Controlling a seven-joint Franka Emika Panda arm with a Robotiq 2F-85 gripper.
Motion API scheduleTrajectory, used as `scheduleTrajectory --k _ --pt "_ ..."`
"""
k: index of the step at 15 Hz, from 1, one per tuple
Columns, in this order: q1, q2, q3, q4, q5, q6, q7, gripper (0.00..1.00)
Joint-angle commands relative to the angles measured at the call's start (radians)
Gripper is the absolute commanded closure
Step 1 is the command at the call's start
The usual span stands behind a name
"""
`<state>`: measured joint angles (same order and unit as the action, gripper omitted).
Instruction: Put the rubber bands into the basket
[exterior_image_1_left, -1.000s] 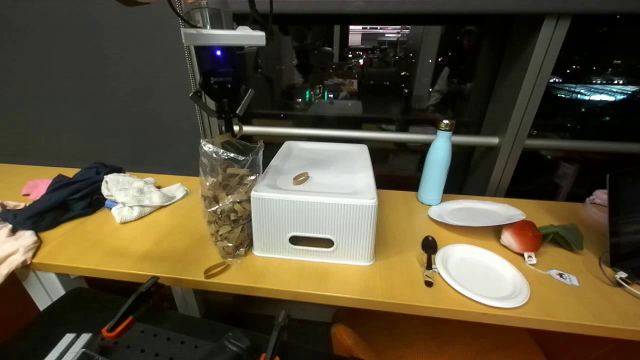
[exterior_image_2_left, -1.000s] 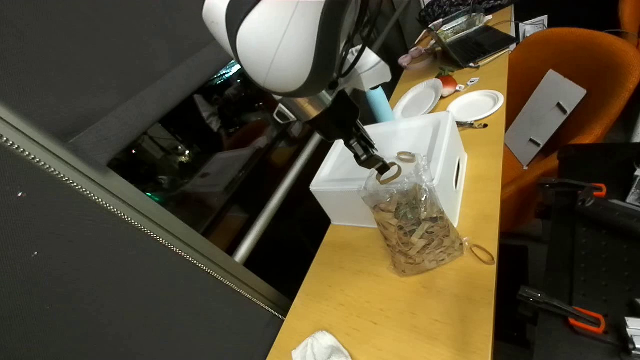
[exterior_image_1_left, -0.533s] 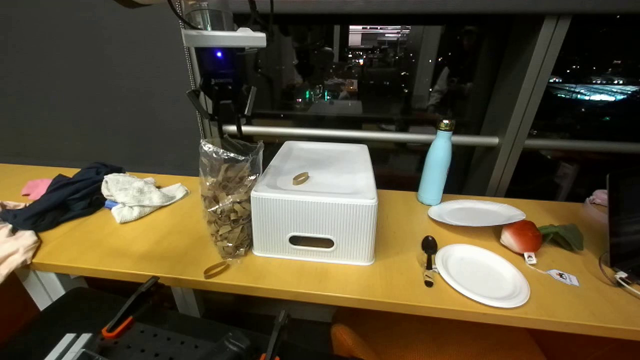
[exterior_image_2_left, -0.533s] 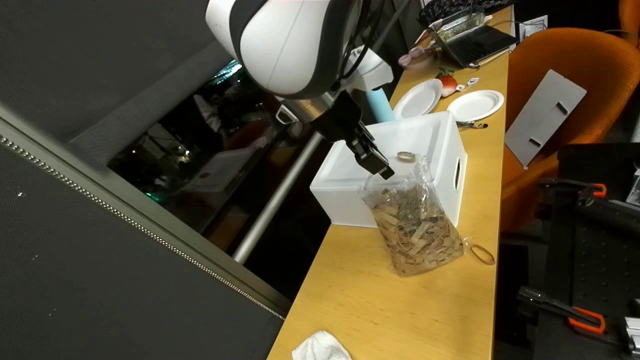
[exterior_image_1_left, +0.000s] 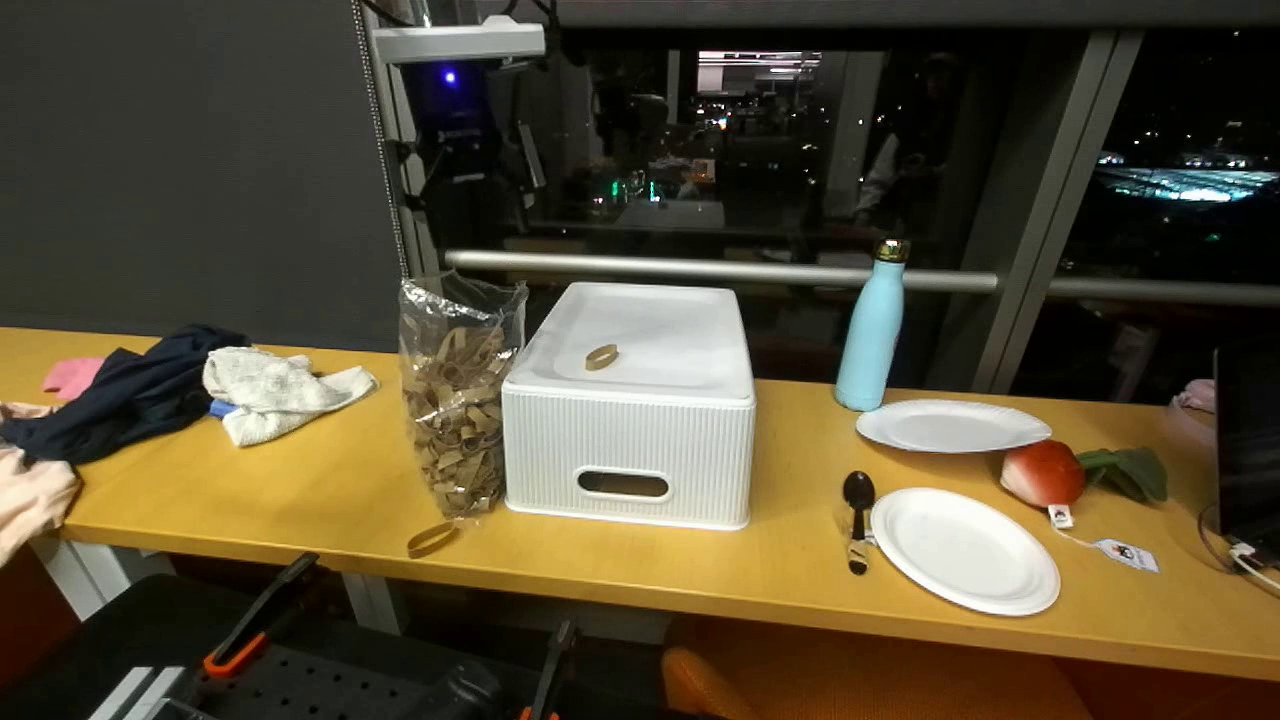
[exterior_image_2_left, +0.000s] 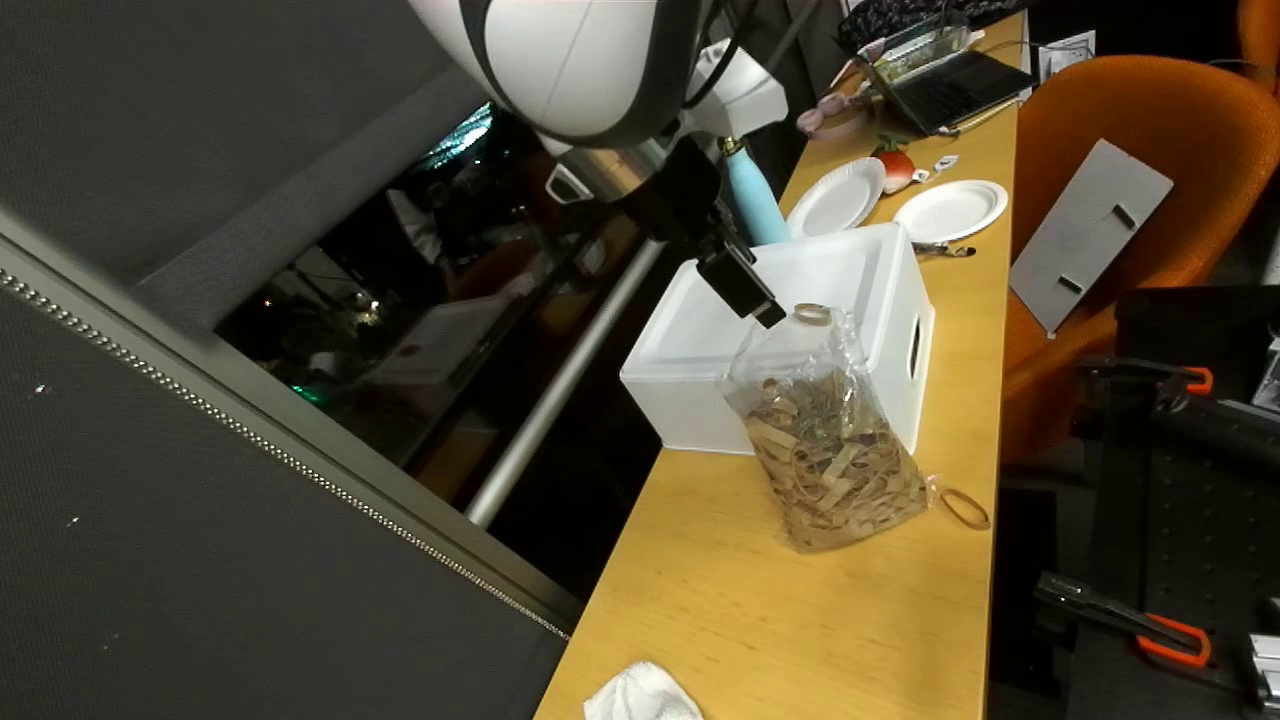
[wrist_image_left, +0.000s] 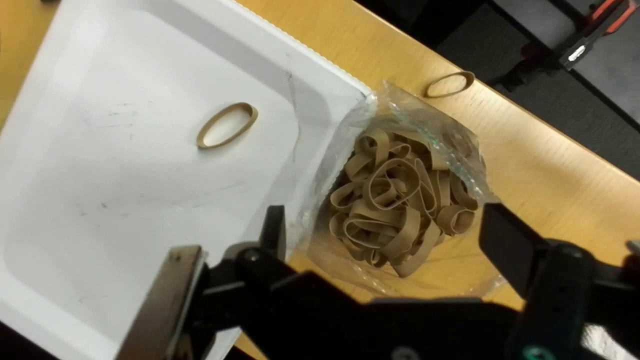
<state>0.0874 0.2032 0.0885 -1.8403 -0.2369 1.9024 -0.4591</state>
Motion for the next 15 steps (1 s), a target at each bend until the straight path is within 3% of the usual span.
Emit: scheduleTrajectory --k 1,6,10,15 --pt "-0.019 -0.108 -0.012 -0.099 -0.034 0.021 0.043 0.00" --pt "-0.063 -0.164 -0.059 -0.196 -0.106 0.073 0.088 0.00" --pt "-0.091 -0.102 -0.088 -0.186 -0.193 0.165 0.109 0.00" --pt "-0.107 -0.032 -0.100 -0.184 -0.186 0.291 0.096 0.00"
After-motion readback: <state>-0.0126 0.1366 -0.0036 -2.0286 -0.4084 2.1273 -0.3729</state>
